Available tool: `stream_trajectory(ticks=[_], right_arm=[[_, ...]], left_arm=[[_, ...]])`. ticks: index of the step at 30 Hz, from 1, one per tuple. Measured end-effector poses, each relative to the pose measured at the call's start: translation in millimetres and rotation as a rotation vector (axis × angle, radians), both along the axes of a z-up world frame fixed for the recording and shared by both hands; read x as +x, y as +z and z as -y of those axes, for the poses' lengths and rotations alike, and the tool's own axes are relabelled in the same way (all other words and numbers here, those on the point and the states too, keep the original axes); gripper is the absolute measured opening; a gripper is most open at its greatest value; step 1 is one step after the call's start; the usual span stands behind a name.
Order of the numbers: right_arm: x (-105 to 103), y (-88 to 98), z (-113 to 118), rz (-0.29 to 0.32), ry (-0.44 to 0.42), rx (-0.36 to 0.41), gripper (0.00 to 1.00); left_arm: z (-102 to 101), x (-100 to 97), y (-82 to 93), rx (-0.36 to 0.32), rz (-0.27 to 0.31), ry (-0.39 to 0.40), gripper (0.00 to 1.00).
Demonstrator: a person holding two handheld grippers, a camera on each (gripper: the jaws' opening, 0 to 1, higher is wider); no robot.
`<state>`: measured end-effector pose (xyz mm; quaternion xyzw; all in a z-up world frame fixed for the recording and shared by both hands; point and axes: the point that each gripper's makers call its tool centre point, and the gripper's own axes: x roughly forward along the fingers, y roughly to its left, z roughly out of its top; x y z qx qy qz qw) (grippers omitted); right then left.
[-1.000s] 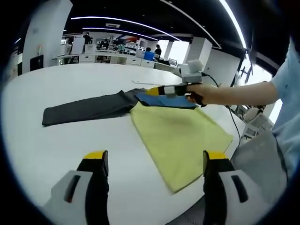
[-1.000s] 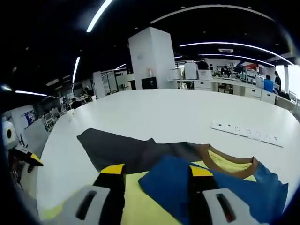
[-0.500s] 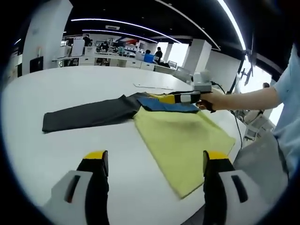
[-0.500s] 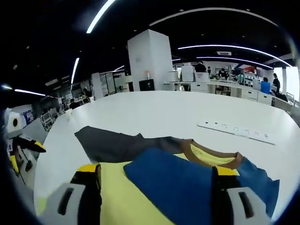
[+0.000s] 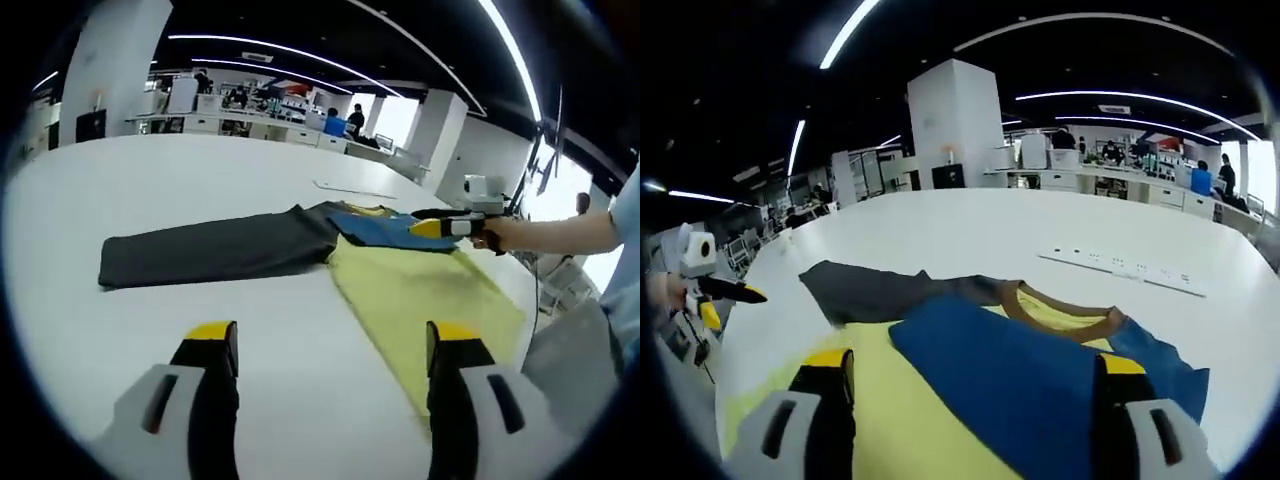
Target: Fold the garment on the visible template until the final outline fits inside the template.
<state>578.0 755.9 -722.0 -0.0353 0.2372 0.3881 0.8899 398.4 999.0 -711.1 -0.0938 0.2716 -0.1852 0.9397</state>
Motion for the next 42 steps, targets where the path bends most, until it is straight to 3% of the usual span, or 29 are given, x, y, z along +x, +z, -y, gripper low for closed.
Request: stream_trajectory(ticks=[2, 4, 9, 15, 17, 19, 21, 23, 29, 35, 38, 39, 42], right_arm=[[-2.5, -2.4, 9.6, -0.009, -0.018, 0.002, 1.00], [-4.9, -3.6, 18.7, -0.009, -0.034, 0.007, 1.00], [-12.7, -4.1, 39.2, -0.009, -0.045, 0.006, 0.99], [-28.9, 4.4, 57.8, 0.021, -0.039, 0.003, 0.97], [-36.4, 7.4, 60.9, 0.018, -0.037, 0.011, 0.97], [-42.8, 9.9, 63.2, 0.017, -0.037, 0.020, 0.97], [-47.9, 10.6, 66.4, 0.018, -0.038, 0.016, 0.97], [-53.1, 11.6, 69.8, 0.018, -0.040, 0.016, 0.97], [-62.9, 16.8, 81.5, 0.020, -0.063, 0.029, 0.97], [-68.5, 22.0, 91.5, 0.025, -0.078, 0.033, 0.96], [-68.5, 25.0, 96.7, 0.027, -0.095, 0.042, 0.95], [-68.9, 26.0, 97.4, 0.026, -0.099, 0.048, 0.95], [-71.6, 28.7, 99.0, 0.033, -0.102, 0.047, 0.95]], left_arm=[[-16.8, 6.7, -1.3, 0.053, 0.001, 0.015, 0.71], [-35.4, 10.5, -7.1, 0.094, -0.034, 0.053, 0.68], [-74.1, 23.0, -11.0, 0.176, -0.035, 0.106, 0.65], [-138.2, 35.9, -21.6, 0.169, -0.054, 0.352, 0.57], [-159.6, 35.2, -31.3, 0.159, -0.101, 0.462, 0.53], [-164.3, 40.5, -32.5, 0.149, -0.091, 0.474, 0.53], [-166.3, 44.1, -37.4, 0.206, -0.103, 0.449, 0.50], [-163.4, 48.7, -40.4, 0.154, -0.109, 0.454, 0.49], [-177.7, 56.5, -38.8, 0.145, -0.094, 0.528, 0.48], [-183.4, 61.8, -40.4, 0.124, -0.095, 0.576, 0.30], [-184.2, 62.7, -50.1, 0.065, -0.145, 0.602, 0.18], [-183.9, 60.5, -52.5, 0.048, -0.162, 0.613, 0.16], [-190.9, 63.3, -47.6, 0.059, -0.137, 0.634, 0.15]])
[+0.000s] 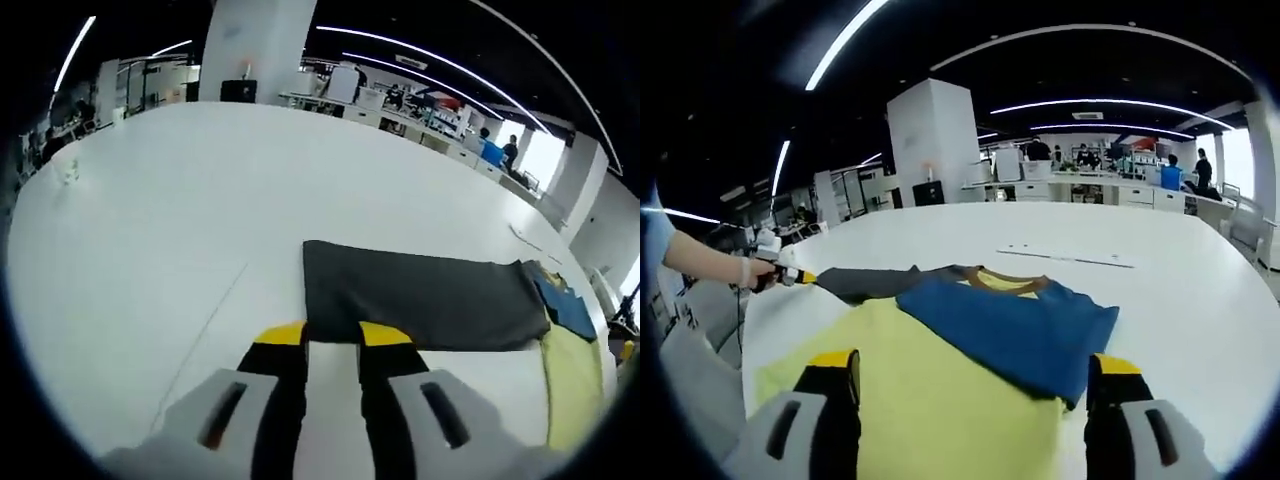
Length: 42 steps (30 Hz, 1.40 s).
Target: Fold the garment on the visible template until the final outline fits inside the template.
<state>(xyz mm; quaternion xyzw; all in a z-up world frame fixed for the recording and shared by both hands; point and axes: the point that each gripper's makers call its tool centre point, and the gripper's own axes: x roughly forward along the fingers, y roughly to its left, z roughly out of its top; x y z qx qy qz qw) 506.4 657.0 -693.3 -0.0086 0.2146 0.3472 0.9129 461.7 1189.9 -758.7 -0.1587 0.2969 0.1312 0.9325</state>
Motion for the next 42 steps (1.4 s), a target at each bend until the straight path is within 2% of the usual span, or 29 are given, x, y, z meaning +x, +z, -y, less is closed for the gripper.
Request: stream_trajectory(ticks=[3, 6, 7, 10, 12, 15, 17, 19, 26, 31, 35, 38, 42], right_arm=[[-0.9, -1.5, 1.3, -0.004, -0.001, -0.003, 0.94], [-2.0, -3.3, 2.8, -0.008, -0.010, -0.002, 0.94], [-2.9, -4.7, 3.5, -0.009, -0.008, -0.008, 0.94], [-4.6, -5.6, 6.0, -0.013, -0.015, -0.002, 0.94], [-4.9, -7.1, 8.2, -0.015, -0.021, -0.005, 0.93], [-6.2, -8.6, 10.7, -0.021, -0.029, -0.001, 0.93], [-7.2, -8.9, 10.8, -0.026, -0.032, 0.001, 0.92], [-9.1, -10.5, 10.4, -0.033, -0.030, 0.000, 0.90], [-12.3, -11.0, 10.9, -0.036, -0.032, 0.005, 0.89], [-12.3, -11.9, 16.2, -0.038, -0.041, 0.007, 0.89], [-12.5, -13.1, 21.4, -0.042, -0.052, 0.012, 0.89], [-13.4, -15.4, 25.1, -0.046, -0.060, 0.017, 0.89], [-14.5, -17.7, 32.2, -0.054, -0.077, 0.027, 0.89]], left_arm=[[-3.1, 0.0, 0.6, -0.021, 0.006, 0.031, 0.14], [-9.5, 0.2, -2.5, -0.055, 0.013, 0.064, 0.00], [-10.7, 2.0, -0.6, -0.075, 0.034, 0.070, 0.00], [-6.9, 9.7, 8.4, -0.085, 0.082, 0.031, 0.00], [-4.0, 13.7, 12.1, -0.067, 0.083, -0.001, 0.00], [9.6, 25.3, 27.0, -0.120, 0.144, -0.039, 0.00], [21.4, 32.8, 36.3, -0.102, 0.161, -0.088, 0.00], [37.5, 40.1, 41.4, -0.090, 0.164, -0.136, 0.00], [91.6, 73.3, 72.4, -0.110, 0.239, -0.241, 0.00], [146.2, 98.2, 98.2, -0.132, 0.287, -0.354, 0.00], [183.6, 110.7, 107.4, -0.128, 0.294, -0.424, 0.00], [217.5, 120.6, 113.0, -0.147, 0.310, -0.474, 0.00], [250.9, 128.9, 116.8, -0.181, 0.316, -0.518, 0.00]])
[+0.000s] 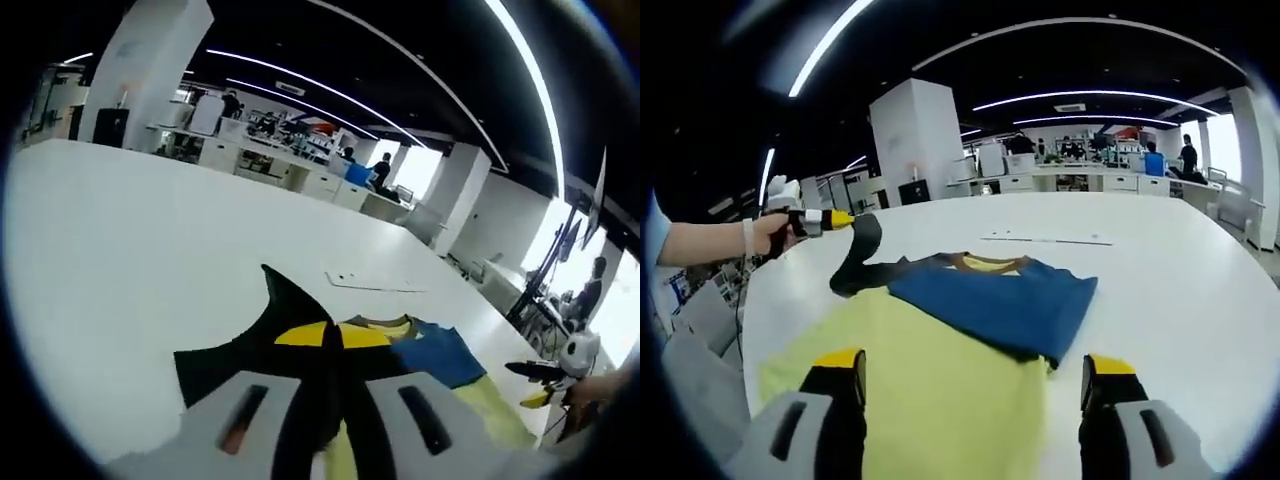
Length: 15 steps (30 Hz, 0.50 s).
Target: Fold the garment on the visible template until the final outline fits inside the template.
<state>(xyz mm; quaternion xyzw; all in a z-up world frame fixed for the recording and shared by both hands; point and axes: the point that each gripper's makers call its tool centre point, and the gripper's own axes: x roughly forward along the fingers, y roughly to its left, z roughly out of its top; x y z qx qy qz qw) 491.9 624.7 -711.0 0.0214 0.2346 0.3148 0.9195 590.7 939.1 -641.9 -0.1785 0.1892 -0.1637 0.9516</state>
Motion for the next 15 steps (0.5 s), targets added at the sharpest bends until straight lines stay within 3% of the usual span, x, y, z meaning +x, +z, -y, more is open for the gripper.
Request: stream_trajectory(ticks=[15], right_arm=[[-1.3, -3.0, 15.6, -0.009, -0.039, 0.009, 0.89]], left_arm=[[124.5, 26.1, 16.2, -0.080, 0.037, -0.171, 0.00]])
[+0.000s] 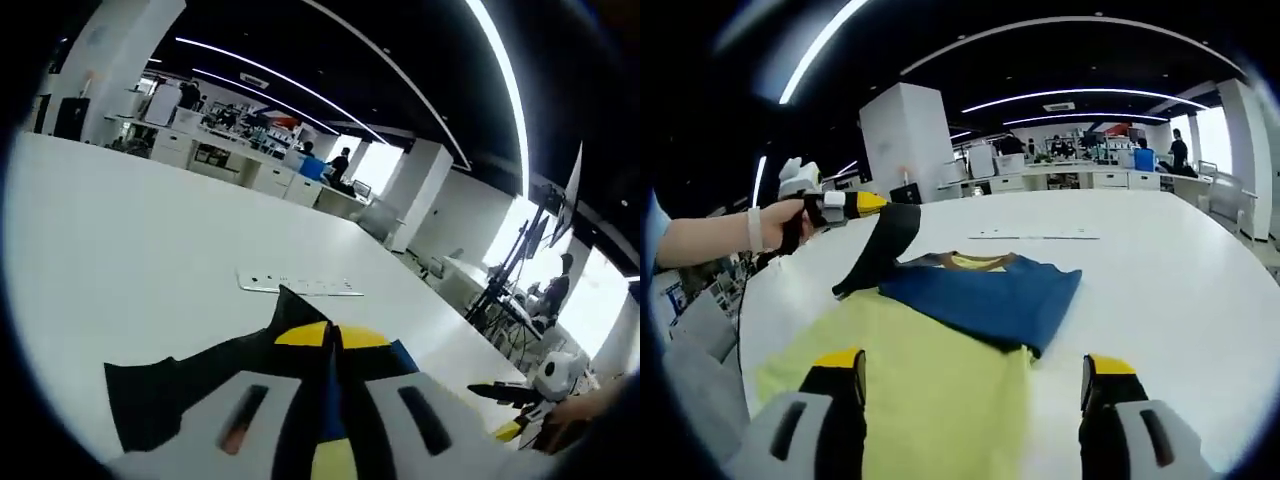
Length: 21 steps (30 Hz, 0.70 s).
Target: Fold the garment on the visible template until the final outline fits inside the template.
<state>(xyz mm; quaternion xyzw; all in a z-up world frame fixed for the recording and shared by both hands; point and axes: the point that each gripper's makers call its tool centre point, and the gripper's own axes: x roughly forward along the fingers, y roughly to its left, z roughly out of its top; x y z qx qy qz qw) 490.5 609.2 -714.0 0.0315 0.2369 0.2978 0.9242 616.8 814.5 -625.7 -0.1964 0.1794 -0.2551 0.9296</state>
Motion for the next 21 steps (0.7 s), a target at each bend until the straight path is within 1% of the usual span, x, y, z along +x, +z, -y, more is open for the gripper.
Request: stream_trajectory(ticks=[5, 6, 11, 12, 16, 18, 21], right_arm=[[0.0, -1.5, 5.9, -0.004, -0.011, 0.000, 0.89], [0.2, -1.4, 7.7, -0.002, -0.015, 0.000, 0.90], [-0.7, -2.9, 14.7, -0.007, -0.031, -0.001, 0.89], [-0.7, -3.5, 17.2, -0.007, -0.036, -0.004, 0.89], [-2.1, -4.0, 23.3, -0.009, -0.051, -0.006, 0.89], [-2.9, -5.2, 27.1, -0.013, -0.060, -0.005, 0.89], [-4.0, -7.8, 32.2, -0.019, -0.077, -0.004, 0.89]], left_arm=[[41.1, 7.5, 2.2, -0.058, 0.006, -0.044, 0.00], [51.1, 9.0, 1.1, -0.065, 0.011, -0.052, 0.00], [92.3, 9.7, -6.5, -0.109, -0.002, -0.108, 0.00], [98.4, 9.5, -8.6, -0.120, -0.012, -0.114, 0.00], [120.4, 7.2, -21.5, -0.118, -0.033, -0.153, 0.00], [126.4, 6.2, -26.3, -0.125, -0.042, -0.166, 0.00], [137.8, 4.5, -38.7, -0.126, -0.071, -0.190, 0.00]])
